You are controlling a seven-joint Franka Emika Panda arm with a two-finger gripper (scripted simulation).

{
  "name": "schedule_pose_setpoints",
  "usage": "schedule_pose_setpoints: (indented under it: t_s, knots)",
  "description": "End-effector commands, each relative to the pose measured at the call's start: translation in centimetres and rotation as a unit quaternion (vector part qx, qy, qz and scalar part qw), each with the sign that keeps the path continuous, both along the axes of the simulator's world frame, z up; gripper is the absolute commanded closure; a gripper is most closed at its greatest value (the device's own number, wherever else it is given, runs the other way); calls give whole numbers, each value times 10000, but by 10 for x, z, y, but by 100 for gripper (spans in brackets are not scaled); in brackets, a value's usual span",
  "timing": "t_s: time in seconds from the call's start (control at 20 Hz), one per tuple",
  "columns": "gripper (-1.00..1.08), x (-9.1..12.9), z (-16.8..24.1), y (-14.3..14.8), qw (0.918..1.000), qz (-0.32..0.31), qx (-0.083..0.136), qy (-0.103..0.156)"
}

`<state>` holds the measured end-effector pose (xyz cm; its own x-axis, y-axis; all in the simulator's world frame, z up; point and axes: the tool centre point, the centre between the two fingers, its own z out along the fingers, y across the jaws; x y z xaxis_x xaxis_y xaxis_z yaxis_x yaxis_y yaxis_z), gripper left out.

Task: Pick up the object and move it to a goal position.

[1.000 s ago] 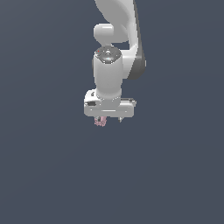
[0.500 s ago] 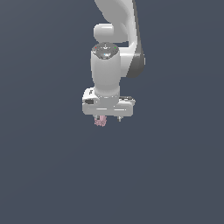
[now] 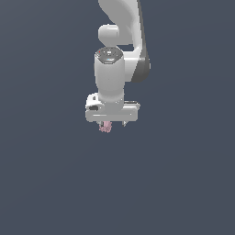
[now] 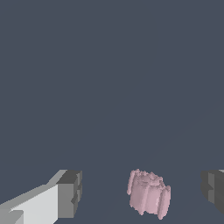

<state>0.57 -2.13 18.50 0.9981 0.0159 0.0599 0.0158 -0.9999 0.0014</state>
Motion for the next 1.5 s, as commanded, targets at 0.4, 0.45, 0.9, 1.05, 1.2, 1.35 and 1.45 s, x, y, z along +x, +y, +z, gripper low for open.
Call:
schedule_pose_setpoints:
  t_s: [0.4,0.45,0.9,1.05,1.2,1.35,1.45]
  knots:
    - [-92,-13,-17,-11,9943,1058,-79,57]
    - [-92,-14,-18,-12,9929,1182,-87,63]
    - [-92,-29,-35,-22,9732,2292,-146,121]
    - [-92,-34,-40,-25,9638,2658,-161,139]
    - [-92,-39,-46,-28,9530,3021,-173,156]
    - [-92,-44,-51,-31,9408,3380,-183,172]
    - [-92,-48,-54,-33,9319,3617,-189,182]
